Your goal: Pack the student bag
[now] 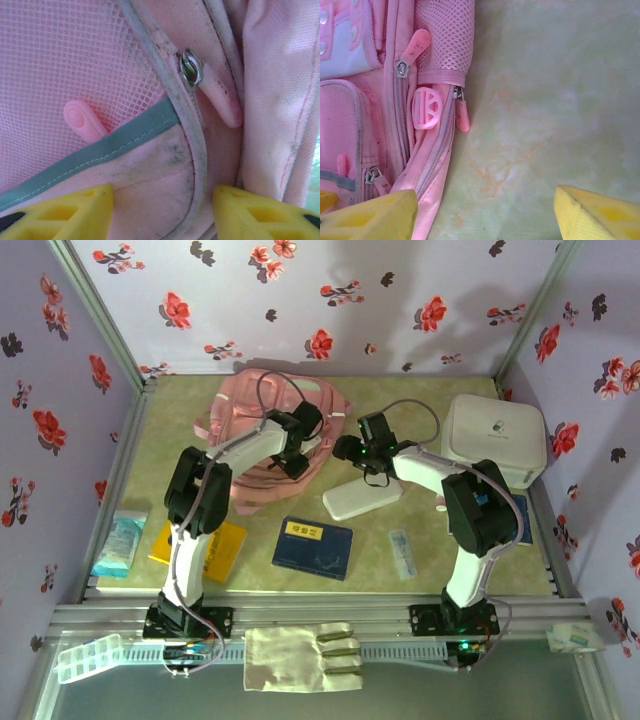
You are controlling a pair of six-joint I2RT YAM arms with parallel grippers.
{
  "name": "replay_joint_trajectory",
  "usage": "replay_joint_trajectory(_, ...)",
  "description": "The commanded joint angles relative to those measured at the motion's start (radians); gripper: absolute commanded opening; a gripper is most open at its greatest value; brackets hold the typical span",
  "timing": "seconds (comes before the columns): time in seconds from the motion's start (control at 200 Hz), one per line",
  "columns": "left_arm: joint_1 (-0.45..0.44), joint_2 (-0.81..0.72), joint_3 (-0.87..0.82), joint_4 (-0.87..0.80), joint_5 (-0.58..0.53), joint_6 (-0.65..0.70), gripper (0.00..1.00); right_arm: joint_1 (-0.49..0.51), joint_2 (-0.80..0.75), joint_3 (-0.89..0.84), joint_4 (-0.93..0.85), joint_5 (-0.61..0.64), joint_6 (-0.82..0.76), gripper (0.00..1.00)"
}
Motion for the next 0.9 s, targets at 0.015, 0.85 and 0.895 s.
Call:
replay_joint_trajectory(0.015, -0.011, 0.043, 0.058, 0.011, -0.073, 0.029, 0.48, -0.009, -0.022, -0.014, 0.030, 0.010, -0.019, 0.73)
replay_joint_trajectory(0.85, -0.026, -0.314, 0.011, 0.209, -0.212, 0.028, 0.01, -0.039, -0.064, -0.063, 0.237, -0.080, -0.538, 0.66)
replay_joint_trajectory(0.895, -0.026, -0.345, -0.010, 0.230, -0.213, 0.036, 0.01, -0.049, -0.064, -0.066, 0.262, -0.109, -0.555, 0.65)
